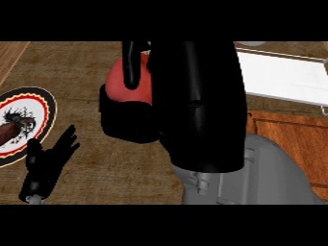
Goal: Pick the bell pepper from the cutting board and place it in the basket
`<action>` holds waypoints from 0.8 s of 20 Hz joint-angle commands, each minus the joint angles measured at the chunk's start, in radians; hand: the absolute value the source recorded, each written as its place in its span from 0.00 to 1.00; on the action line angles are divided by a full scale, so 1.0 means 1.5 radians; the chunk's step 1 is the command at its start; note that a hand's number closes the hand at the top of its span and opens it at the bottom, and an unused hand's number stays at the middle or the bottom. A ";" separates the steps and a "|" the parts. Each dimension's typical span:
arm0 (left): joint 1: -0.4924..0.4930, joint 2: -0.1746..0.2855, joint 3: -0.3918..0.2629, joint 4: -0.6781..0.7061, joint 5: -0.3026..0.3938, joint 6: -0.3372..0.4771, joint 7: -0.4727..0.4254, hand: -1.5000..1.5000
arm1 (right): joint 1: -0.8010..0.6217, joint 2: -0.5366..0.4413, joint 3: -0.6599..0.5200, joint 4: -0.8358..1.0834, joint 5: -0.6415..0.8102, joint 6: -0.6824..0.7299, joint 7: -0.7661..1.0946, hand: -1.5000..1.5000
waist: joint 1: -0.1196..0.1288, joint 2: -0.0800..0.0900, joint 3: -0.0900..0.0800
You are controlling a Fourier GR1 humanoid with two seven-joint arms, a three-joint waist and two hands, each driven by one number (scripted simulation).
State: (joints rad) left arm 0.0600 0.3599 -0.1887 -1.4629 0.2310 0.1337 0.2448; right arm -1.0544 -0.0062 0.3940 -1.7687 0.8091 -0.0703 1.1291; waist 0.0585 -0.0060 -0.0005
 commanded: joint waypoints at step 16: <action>0.046 0.001 0.011 0.009 0.000 -0.015 0.022 0.50 | -0.194 0.004 -0.160 0.435 -0.191 -0.192 -0.098 1.00 | -0.018 0.007 0.000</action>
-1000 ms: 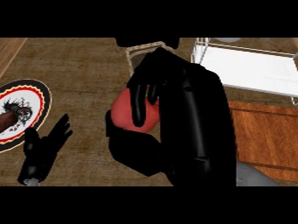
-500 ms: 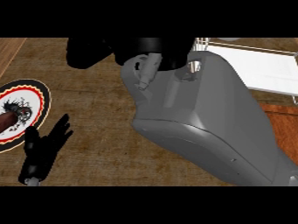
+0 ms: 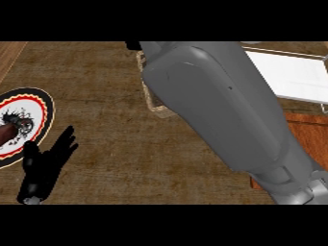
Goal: Pick the bell pepper from the cutting board and place it in the basket
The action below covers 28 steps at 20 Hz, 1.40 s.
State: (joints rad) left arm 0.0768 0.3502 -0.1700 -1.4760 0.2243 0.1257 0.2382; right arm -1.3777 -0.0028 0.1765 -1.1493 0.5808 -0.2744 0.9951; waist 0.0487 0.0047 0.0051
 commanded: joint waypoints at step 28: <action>-0.001 -0.037 0.037 0.090 -0.029 -0.007 -0.007 0.50 | 0.056 -0.090 -0.031 0.089 -0.009 -0.044 -0.113 0.00 | -0.042 -0.005 -0.004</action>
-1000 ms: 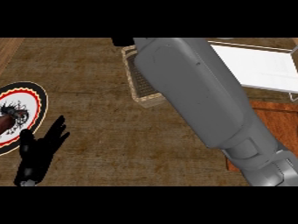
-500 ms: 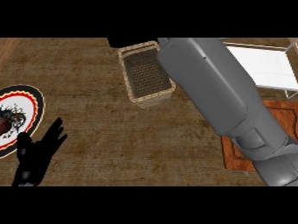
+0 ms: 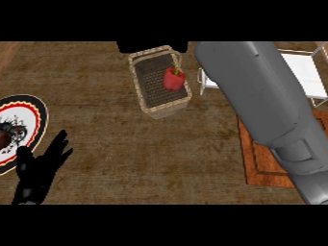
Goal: Pick the bell pepper from the cutting board and place it in the basket
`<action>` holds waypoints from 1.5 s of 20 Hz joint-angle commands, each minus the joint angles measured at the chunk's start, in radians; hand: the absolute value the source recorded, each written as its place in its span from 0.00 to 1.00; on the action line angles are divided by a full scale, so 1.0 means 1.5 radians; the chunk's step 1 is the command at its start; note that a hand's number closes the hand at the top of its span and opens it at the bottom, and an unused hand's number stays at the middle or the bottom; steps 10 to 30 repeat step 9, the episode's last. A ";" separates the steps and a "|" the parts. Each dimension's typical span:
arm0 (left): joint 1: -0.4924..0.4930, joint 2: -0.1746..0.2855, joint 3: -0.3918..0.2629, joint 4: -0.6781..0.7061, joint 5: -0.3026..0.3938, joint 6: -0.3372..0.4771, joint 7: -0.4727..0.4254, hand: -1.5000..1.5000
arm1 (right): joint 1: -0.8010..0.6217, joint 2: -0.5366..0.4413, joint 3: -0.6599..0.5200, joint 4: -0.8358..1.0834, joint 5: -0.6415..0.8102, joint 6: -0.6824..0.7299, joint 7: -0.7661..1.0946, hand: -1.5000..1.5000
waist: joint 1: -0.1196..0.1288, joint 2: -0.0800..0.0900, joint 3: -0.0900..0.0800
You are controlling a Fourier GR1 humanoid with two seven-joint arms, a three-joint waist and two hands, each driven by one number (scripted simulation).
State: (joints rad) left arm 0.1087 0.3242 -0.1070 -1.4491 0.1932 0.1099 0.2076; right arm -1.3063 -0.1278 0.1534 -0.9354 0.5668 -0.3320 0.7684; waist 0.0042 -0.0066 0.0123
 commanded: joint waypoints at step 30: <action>0.019 -0.019 0.001 0.020 -0.005 0.015 0.034 0.50 | 0.091 -0.109 -0.073 -0.150 -0.039 0.023 0.056 0.00 | -0.035 -0.002 -0.007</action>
